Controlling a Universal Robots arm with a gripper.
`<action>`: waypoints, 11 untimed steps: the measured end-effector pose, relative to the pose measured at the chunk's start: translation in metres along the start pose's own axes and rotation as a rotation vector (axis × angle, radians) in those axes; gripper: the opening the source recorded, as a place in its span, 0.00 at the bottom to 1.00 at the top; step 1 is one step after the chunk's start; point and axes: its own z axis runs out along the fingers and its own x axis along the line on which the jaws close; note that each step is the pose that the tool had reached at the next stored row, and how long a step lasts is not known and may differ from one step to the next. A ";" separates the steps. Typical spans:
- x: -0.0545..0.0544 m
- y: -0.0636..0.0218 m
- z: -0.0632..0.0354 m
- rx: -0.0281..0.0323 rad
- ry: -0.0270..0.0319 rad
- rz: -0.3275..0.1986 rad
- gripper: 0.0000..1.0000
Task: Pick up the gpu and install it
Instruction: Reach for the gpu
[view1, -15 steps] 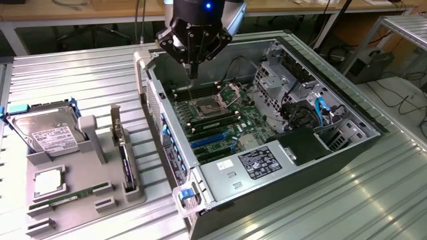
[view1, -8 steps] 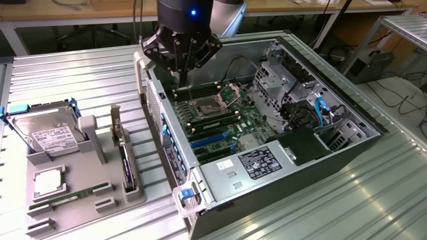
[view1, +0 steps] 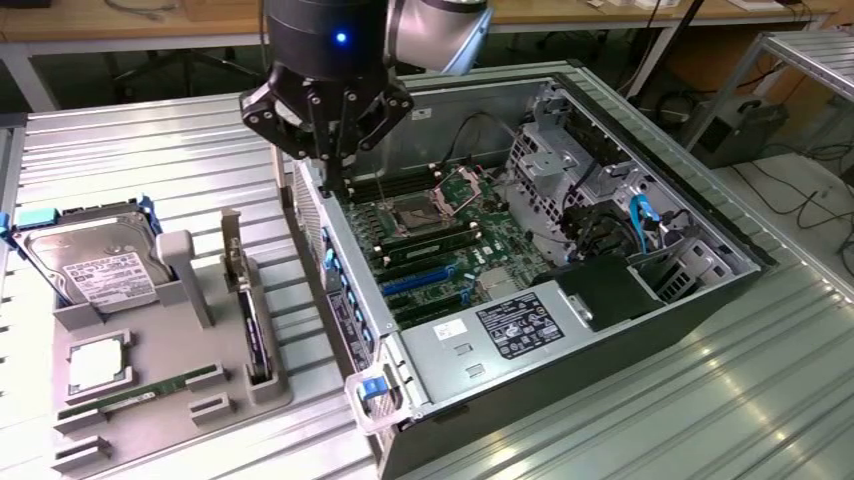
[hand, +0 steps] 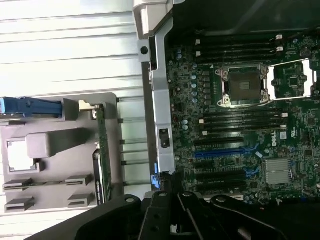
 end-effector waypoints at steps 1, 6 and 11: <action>0.004 -0.0012 -0.0001 0.0000 -0.0001 0.000 0.11; 0.027 -0.0059 -0.0006 0.0003 -0.0002 0.000 0.11; 0.057 -0.0086 0.0013 0.0025 -0.0004 0.000 0.11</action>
